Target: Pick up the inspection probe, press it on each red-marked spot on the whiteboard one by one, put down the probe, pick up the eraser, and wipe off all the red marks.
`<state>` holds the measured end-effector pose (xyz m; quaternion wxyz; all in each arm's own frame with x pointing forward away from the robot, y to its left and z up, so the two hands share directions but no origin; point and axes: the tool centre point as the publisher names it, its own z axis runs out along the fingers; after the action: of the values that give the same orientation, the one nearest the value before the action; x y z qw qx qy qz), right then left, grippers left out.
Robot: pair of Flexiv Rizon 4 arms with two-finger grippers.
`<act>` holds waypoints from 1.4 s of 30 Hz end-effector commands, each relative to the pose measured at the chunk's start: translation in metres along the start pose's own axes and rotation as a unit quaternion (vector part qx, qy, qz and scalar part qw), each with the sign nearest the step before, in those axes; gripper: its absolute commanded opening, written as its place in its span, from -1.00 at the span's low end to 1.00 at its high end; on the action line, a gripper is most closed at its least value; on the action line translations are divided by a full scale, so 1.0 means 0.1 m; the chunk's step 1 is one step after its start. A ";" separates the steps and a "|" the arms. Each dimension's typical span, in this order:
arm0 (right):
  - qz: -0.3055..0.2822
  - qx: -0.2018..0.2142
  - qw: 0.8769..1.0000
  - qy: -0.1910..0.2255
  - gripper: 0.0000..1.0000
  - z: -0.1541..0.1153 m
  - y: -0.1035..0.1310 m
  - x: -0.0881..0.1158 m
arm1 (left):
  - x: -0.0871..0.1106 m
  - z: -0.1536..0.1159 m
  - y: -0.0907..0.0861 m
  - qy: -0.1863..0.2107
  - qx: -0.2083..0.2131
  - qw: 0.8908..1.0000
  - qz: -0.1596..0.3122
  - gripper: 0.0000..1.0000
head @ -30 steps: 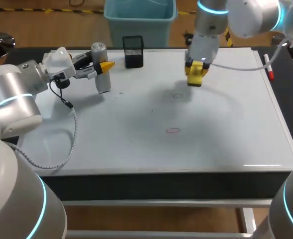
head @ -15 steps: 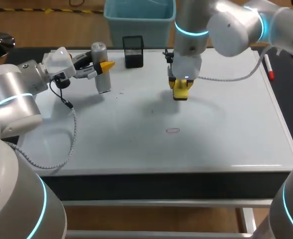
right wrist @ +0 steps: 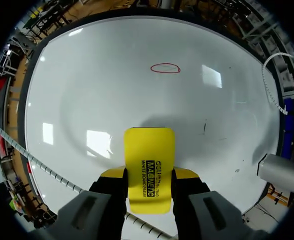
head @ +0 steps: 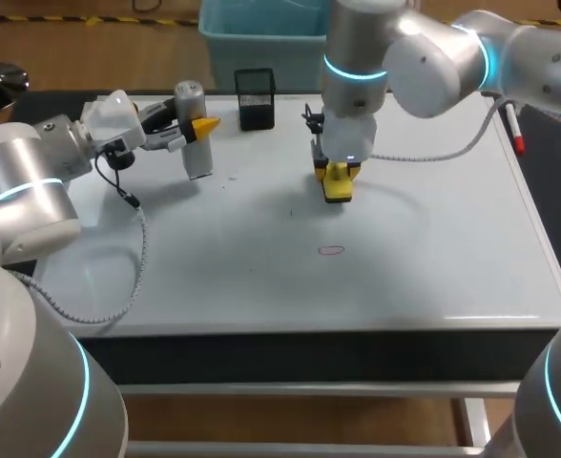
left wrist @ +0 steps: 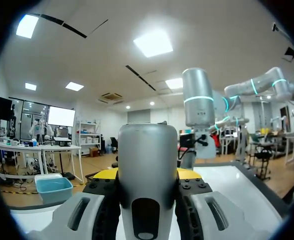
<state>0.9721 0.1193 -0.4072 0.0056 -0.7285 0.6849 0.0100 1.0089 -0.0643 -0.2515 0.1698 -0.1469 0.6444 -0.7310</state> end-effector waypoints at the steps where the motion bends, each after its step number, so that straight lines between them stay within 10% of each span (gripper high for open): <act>1: -0.001 -0.009 1.000 0.006 -1.00 0.05 -0.09 -0.05 | 0.01 0.00 -0.01 -0.002 0.000 1.000 0.001 -1.00; 15: 0.011 -0.029 0.999 0.022 -1.00 0.29 -0.13 0.08 | 0.01 0.00 -0.01 -0.002 0.000 1.000 0.001 -1.00; 42: 0.107 -0.031 0.993 0.026 -1.00 0.24 -0.35 0.99 | 0.01 0.00 -0.01 -0.002 0.000 1.000 0.001 -1.00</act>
<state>1.0134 0.0316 -0.4311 -0.0394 -0.6492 0.7595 0.0130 1.0088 -0.0643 -0.2514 0.1699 -0.1472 0.6445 -0.7308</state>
